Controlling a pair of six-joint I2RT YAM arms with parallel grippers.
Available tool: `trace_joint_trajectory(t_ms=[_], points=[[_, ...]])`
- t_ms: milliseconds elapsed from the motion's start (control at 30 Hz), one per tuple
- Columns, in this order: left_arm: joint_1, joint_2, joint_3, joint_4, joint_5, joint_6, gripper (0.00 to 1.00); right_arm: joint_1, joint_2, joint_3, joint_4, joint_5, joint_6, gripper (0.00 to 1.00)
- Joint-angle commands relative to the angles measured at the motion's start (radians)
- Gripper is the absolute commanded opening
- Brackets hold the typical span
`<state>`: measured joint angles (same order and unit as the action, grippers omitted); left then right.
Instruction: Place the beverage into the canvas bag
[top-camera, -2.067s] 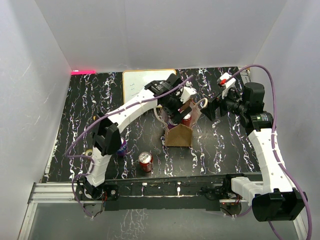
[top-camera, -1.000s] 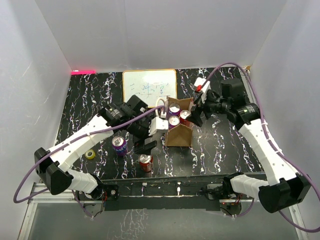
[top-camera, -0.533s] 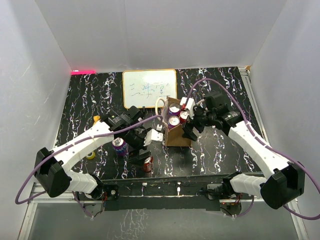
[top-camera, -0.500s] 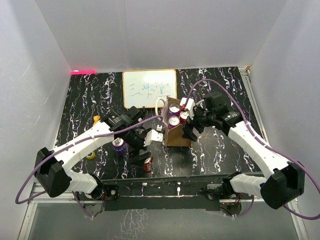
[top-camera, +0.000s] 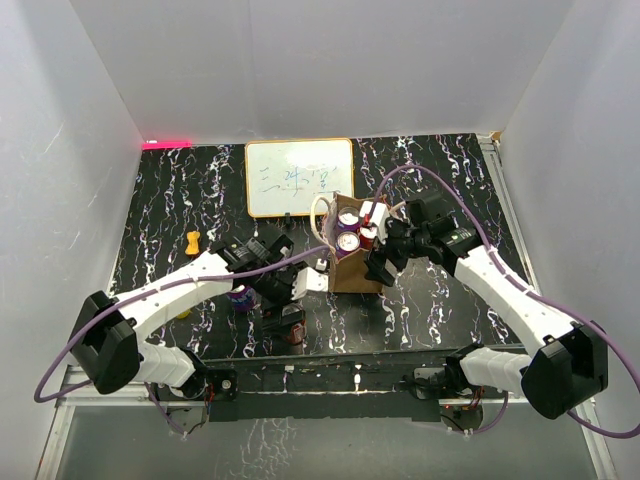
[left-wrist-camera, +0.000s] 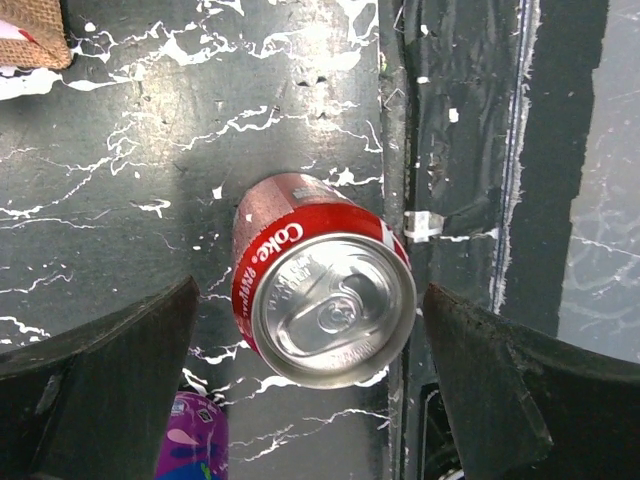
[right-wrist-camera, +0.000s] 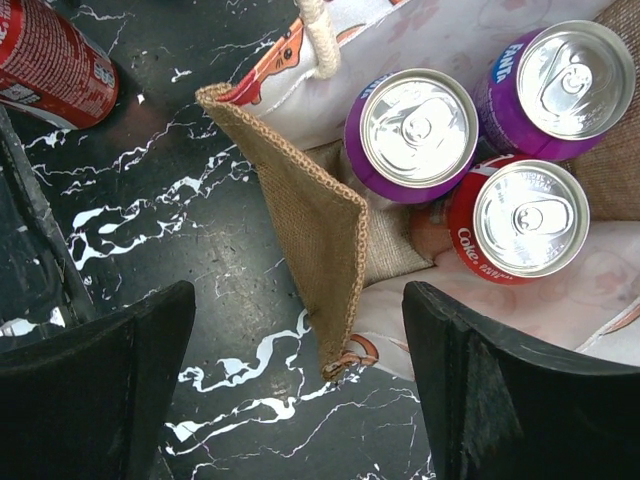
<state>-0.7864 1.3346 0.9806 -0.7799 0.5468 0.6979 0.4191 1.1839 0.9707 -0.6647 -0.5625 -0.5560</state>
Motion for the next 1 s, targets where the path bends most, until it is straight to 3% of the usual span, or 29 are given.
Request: trace_joint_trajectory(t_ms=[0, 167, 267, 400, 633, 767, 833, 967], points=[[-0.009, 0.001, -0.030, 0.056, 0.004, -0.011, 0.91, 0.003, -0.030, -0.020, 0.049, -0.002, -0.005, 0.85], [-0.010, -0.001, -0.031, 0.072, 0.037, -0.029, 0.83, 0.003, -0.033, -0.038, 0.053, -0.011, -0.005, 0.72], [-0.010, 0.004, -0.016, 0.070, 0.064, -0.038, 0.69, 0.004, -0.018, -0.042, 0.051, -0.013, -0.002, 0.65], [-0.010, 0.005, -0.006, 0.055, 0.090, -0.038, 0.58, 0.003, -0.013, -0.054, 0.056, -0.015, 0.000, 0.55], [-0.004, -0.005, 0.007, 0.027, 0.116, -0.026, 0.36, 0.003, -0.044, -0.078, 0.049, -0.024, -0.011, 0.29], [0.001, 0.013, 0.076, -0.020, 0.182, -0.025, 0.17, 0.001, -0.070, -0.109, 0.044, -0.031, -0.032, 0.25], [0.001, 0.026, 0.127, -0.041, 0.211, -0.028, 0.03, 0.000, -0.082, -0.119, 0.043, -0.029, -0.042, 0.23], [0.002, 0.058, 0.262, -0.067, 0.235, -0.078, 0.00, 0.001, -0.104, -0.137, 0.044, -0.032, -0.062, 0.20]])
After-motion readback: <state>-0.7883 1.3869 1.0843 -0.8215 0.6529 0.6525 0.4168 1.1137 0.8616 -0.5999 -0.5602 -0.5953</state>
